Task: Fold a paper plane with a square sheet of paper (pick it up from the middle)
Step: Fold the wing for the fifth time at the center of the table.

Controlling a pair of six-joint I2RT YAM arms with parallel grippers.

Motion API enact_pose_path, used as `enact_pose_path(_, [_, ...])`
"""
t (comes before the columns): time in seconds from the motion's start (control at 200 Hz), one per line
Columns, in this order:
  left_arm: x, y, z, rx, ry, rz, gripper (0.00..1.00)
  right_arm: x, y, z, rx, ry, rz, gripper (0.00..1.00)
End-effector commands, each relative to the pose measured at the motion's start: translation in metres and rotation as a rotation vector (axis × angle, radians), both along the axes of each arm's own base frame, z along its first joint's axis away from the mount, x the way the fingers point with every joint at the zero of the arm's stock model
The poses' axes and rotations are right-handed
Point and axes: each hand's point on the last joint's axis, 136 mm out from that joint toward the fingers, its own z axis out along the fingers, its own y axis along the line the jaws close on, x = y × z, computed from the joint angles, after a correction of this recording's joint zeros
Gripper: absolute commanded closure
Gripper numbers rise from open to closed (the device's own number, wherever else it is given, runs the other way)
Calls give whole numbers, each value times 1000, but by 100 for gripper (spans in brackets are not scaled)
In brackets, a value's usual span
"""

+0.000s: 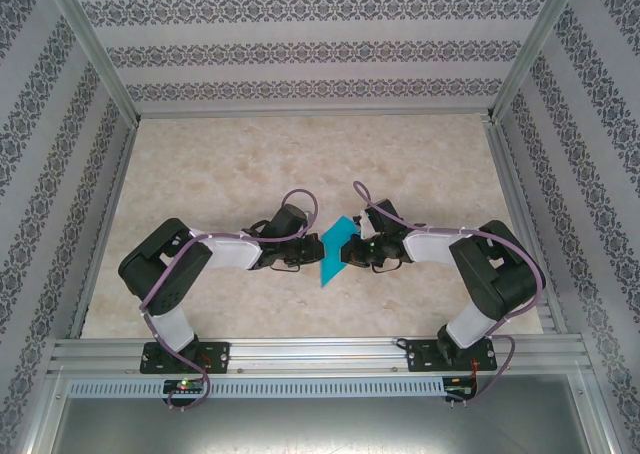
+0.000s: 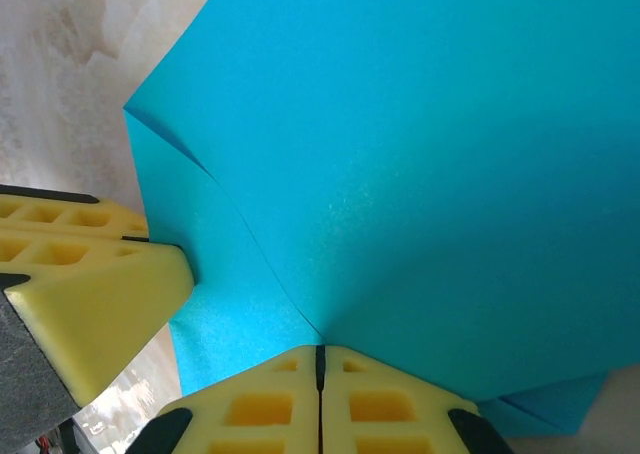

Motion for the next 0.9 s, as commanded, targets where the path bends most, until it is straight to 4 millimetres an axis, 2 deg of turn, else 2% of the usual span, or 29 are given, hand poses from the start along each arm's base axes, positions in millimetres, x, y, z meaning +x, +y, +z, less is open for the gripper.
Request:
enact_pose_path(0.0, [5,-1,3,25,-32,-22,91,4,-2,8,-20,-14,-31,92])
enact_pose_path(0.325, [2,-1,-5,79,-39,-51,92,-6,0,12,-7,-7,-73,87])
enact_pose_path(0.625, [0,-1,-6,101,-44,-64,92,-13,-1,-1,-31,33,-88,87])
enact_pose_path(0.894, [0,-1,3,101,-60,-72,92,-17,-8,-14,-74,66,-104,89])
